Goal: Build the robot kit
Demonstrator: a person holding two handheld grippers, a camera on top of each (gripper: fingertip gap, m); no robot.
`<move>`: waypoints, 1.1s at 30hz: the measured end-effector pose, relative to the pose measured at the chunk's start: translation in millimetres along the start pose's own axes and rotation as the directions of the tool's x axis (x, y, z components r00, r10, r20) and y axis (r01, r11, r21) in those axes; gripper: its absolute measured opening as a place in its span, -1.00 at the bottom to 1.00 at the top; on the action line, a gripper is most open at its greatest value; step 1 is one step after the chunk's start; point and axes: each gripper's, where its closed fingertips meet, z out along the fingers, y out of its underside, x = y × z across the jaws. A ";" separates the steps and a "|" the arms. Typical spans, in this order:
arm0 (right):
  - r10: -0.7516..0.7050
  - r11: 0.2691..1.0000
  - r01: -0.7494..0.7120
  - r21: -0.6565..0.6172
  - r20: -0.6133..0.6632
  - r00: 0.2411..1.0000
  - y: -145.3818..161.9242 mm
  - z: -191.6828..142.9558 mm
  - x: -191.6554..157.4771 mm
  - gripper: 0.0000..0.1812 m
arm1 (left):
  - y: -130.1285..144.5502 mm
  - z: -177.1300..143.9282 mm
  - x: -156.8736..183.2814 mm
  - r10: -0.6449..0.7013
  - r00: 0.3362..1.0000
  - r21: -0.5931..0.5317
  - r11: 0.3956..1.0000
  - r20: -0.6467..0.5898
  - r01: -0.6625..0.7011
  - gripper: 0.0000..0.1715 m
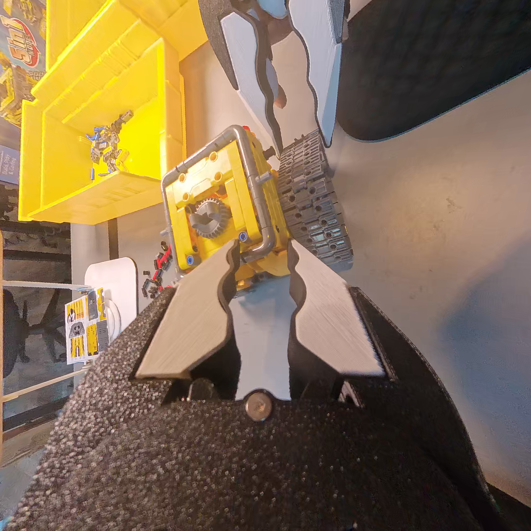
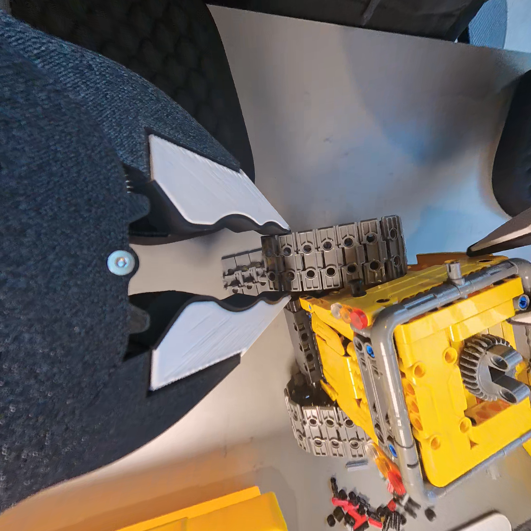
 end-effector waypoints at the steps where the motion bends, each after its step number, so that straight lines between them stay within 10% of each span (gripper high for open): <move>1: -0.004 1.000 0.004 0.000 0.006 1.000 -0.7 -0.2 0.4 -0.57 | 0.6 -0.8 0.2 -0.008 1.000 -0.003 1.000 -0.007 0.008 -0.63; 33: -0.072 0.997 0.072 -0.017 0.006 0.997 -6.3 5.2 -0.1 -0.57 | 17.4 -24.4 -6.6 0.141 0.982 -0.008 0.990 -0.123 -0.143 -0.73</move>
